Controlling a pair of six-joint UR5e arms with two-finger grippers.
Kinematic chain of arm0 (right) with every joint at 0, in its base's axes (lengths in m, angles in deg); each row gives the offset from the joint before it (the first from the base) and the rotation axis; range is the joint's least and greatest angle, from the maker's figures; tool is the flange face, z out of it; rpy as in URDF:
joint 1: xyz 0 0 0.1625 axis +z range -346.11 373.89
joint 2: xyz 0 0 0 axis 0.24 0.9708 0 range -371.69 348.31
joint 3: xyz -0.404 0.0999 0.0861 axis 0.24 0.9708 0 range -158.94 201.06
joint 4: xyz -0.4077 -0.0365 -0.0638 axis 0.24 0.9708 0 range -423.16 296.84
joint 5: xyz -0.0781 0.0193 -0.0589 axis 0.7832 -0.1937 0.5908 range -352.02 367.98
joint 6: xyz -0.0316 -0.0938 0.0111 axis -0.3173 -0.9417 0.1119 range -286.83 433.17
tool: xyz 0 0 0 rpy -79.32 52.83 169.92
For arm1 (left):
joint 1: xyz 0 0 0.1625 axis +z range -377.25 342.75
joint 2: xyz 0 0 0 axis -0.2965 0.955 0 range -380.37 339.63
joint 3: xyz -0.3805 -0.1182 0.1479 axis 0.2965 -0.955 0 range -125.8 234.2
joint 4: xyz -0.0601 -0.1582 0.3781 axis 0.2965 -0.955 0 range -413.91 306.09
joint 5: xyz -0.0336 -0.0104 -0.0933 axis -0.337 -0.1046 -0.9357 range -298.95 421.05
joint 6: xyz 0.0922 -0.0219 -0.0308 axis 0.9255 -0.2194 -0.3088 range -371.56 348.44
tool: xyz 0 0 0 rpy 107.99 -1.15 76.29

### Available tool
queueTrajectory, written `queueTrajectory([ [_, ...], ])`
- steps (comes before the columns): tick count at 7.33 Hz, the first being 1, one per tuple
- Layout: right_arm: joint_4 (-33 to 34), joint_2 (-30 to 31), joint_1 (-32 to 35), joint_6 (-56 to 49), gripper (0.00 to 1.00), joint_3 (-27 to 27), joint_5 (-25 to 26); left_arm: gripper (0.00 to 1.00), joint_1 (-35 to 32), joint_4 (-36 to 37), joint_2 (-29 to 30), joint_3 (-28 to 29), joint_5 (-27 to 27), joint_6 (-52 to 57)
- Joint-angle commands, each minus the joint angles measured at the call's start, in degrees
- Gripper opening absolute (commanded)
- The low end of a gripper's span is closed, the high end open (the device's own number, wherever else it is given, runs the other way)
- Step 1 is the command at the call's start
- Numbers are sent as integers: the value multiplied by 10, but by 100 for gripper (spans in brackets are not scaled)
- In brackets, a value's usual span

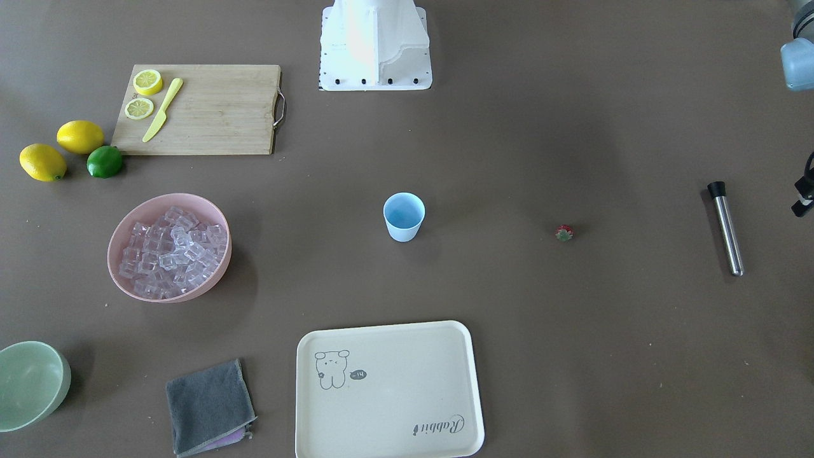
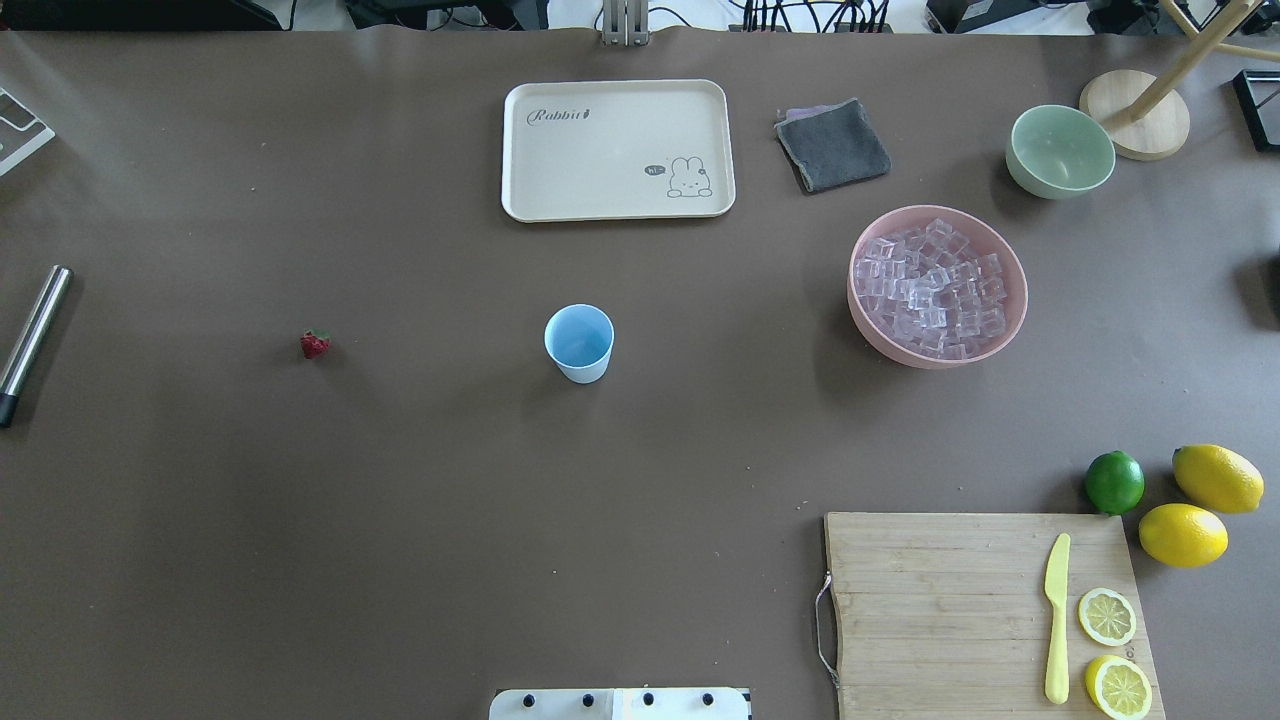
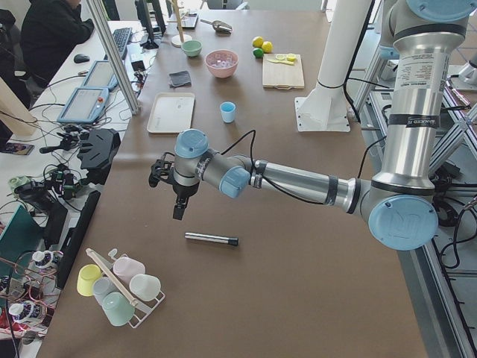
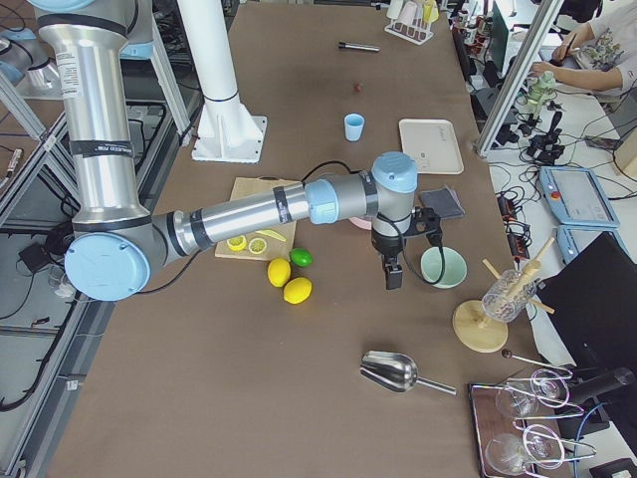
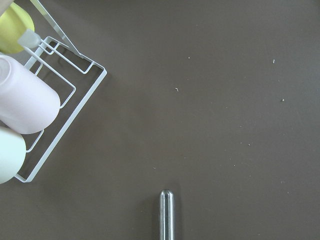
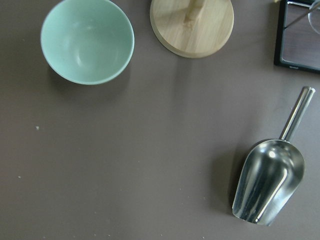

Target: Mash ice and strawberries in cup

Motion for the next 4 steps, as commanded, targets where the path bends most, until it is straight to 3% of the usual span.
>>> queueTrajectory([
  [1,0,-35,-15,63,99,-13,-36,98,21,-11,18,2,1,-7],
  [2,-1,-41,-47,130,98,-42,-58,98,37,-11,24,5,1,-6],
  [3,-27,-76,-128,241,98,-56,-42,98,38,-12,25,6,2,-5],
  [4,-74,-106,-205,363,99,-56,8,98,38,-11,30,9,2,-6],
])
